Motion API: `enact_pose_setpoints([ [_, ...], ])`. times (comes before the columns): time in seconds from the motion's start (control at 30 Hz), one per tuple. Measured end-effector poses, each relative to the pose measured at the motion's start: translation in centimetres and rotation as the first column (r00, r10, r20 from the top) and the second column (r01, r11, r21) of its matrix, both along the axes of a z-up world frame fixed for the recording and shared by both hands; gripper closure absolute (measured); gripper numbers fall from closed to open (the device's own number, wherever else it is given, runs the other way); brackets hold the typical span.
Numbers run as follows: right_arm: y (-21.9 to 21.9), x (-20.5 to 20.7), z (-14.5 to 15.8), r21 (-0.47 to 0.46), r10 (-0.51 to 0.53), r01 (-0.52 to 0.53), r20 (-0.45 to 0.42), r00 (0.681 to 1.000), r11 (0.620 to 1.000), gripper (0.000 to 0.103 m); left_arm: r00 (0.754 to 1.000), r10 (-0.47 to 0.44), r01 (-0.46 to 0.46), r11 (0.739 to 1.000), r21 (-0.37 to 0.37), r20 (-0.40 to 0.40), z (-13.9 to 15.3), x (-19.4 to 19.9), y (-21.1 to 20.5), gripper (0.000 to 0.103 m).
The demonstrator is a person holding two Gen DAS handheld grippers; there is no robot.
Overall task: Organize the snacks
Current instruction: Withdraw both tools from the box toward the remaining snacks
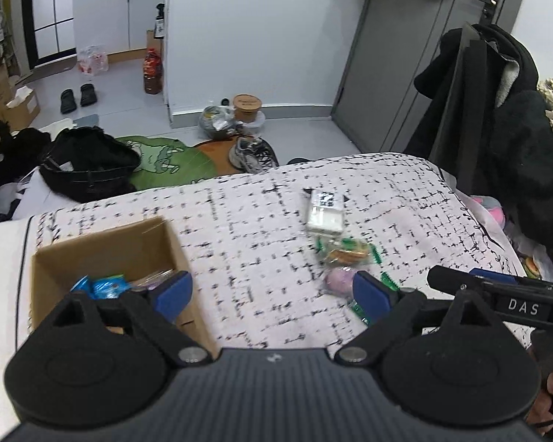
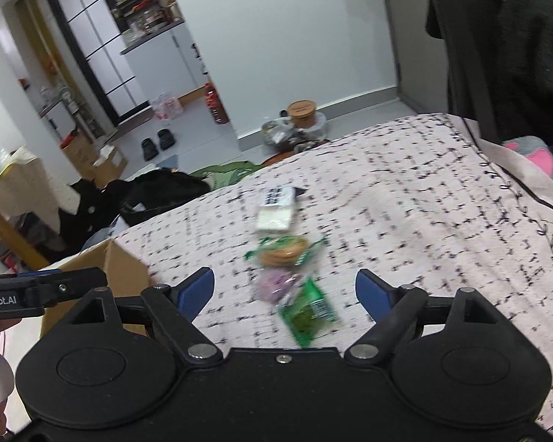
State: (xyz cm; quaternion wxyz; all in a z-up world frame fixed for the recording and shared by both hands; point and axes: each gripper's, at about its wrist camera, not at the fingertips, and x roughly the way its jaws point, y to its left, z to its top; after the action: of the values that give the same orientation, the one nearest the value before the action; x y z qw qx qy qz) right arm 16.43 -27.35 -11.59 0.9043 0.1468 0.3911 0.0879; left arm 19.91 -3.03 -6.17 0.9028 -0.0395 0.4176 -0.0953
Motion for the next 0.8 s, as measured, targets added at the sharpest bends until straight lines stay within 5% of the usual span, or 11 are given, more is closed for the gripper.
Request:
enact_pose_setpoints([
  [0.67,-4.4,1.8,-2.6,0.030,-0.075,0.077,-0.043,0.996,0.997,0.020,1.000,-0.020,0.020,1.000,0.000,0.000,-2.1,2.8,-4.4,0.010],
  [0.8,-4.5,2.7,-3.3,0.056,-0.061,0.065,-0.075,0.995,0.996,0.032,0.999,-0.029,0.029,1.000,0.000,-0.018,-3.3,3.6,-5.4,0.012],
])
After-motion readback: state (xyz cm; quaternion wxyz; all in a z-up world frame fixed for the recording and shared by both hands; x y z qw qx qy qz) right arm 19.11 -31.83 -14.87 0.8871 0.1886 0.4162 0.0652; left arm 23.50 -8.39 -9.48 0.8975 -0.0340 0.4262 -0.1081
